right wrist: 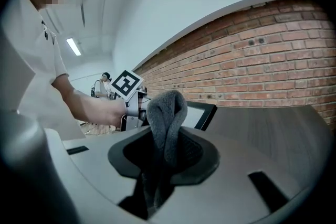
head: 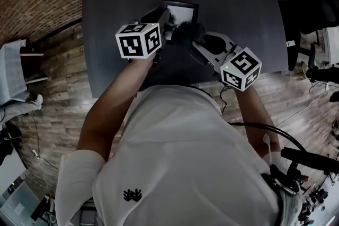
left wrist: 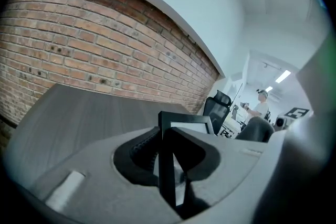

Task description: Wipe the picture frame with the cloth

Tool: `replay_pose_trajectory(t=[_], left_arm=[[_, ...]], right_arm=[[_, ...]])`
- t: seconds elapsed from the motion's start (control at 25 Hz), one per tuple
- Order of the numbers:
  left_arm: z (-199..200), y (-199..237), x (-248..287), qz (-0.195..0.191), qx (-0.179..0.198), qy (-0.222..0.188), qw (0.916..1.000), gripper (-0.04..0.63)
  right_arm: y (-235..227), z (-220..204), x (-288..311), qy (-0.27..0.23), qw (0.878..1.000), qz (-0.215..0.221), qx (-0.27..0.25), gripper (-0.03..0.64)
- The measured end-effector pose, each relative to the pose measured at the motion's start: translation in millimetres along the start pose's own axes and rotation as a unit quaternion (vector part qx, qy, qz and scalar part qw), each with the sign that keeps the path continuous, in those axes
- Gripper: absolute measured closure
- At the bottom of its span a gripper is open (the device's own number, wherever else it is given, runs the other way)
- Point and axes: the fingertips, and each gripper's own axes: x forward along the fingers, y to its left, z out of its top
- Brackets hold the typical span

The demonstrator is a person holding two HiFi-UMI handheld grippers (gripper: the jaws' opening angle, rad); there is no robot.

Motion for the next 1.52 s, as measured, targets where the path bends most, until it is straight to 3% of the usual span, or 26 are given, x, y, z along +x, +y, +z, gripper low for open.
replay_pose_trajectory(t=[0.44, 0.6, 1.04, 1.36, 1.52], left_arm=[[-1, -24, -6, -0.056, 0.019, 0.003, 0.9983, 0.517], [1, -18, -9, -0.061, 0.020, 0.003, 0.9979, 0.517], [17, 6, -19, -0.061, 0.009, -0.017, 0.9980, 0.517], [11, 1, -16, -0.074, 0.022, -0.007, 0.9970, 0.517], [12, -6, -20, -0.085, 0.029, -0.012, 0.9959, 0.517]], right_arm=[[-26, 97, -12, -0.066, 0.993, -0.072, -0.068, 0.512], [-25, 87, 4, -0.043, 0.994, -0.072, -0.064, 0.512], [30, 24, 33, 0.036, 0.998, -0.010, -0.049, 0.512], [-7, 102, 27, -0.031, 0.993, -0.082, -0.084, 0.512], [-14, 106, 33, -0.026, 0.989, -0.109, -0.092, 0.512]])
